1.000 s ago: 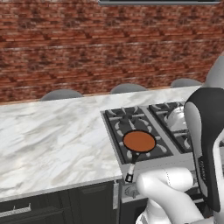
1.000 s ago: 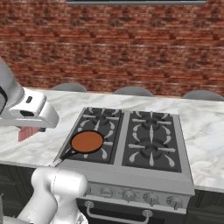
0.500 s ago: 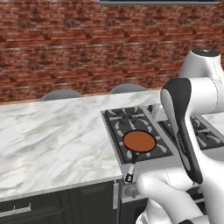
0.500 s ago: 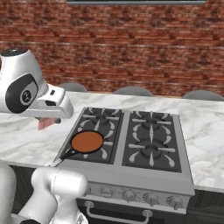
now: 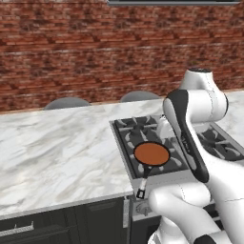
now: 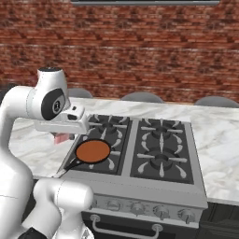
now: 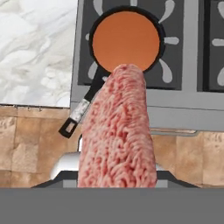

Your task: Retrieve the steak from the fridge and place it on the saucepan with marinade on the stove.

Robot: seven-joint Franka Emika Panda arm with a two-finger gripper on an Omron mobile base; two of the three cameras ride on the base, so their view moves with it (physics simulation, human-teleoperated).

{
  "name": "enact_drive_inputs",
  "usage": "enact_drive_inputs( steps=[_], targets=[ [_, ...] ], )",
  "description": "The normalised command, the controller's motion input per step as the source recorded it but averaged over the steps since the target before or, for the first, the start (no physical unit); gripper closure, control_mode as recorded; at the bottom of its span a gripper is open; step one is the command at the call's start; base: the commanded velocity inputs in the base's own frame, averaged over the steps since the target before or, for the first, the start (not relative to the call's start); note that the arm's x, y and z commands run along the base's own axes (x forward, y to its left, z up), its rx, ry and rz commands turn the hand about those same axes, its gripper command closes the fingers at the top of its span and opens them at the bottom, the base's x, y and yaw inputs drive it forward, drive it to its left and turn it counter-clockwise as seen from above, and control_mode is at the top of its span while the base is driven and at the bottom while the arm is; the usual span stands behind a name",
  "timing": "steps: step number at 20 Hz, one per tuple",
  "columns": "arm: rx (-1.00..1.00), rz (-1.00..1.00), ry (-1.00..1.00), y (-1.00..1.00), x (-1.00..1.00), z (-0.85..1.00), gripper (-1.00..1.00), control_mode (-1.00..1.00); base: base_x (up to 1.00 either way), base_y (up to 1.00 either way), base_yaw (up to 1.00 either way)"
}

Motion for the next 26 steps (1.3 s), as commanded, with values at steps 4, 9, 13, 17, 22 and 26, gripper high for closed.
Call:
enact_drive_inputs(
  steps=[4,9,13,17,22,26],
  targets=[
    [-0.01,0.02,0.03,0.01,0.42,-0.71,1.00,-1.00,0.00,0.00,0.00],
    [-0.03,0.01,0.04,0.04,0.51,-0.42,1.00,-1.00,0.00,0.00,0.00],
    [0.00,0.02,0.09,0.00,0.44,-0.20,1.00,-1.00,0.00,0.00,0.00],
    [0.00,0.02,0.02,0.00,0.36,-0.24,1.00,-1.00,0.00,0.00,0.00],
    [0.00,0.01,0.03,0.00,0.43,-0.32,1.00,-1.00,0.00,0.00,0.00],
    [0.00,0.02,0.00,0.00,0.50,-0.53,1.00,-1.00,0.00,0.00,0.00]
  ],
)
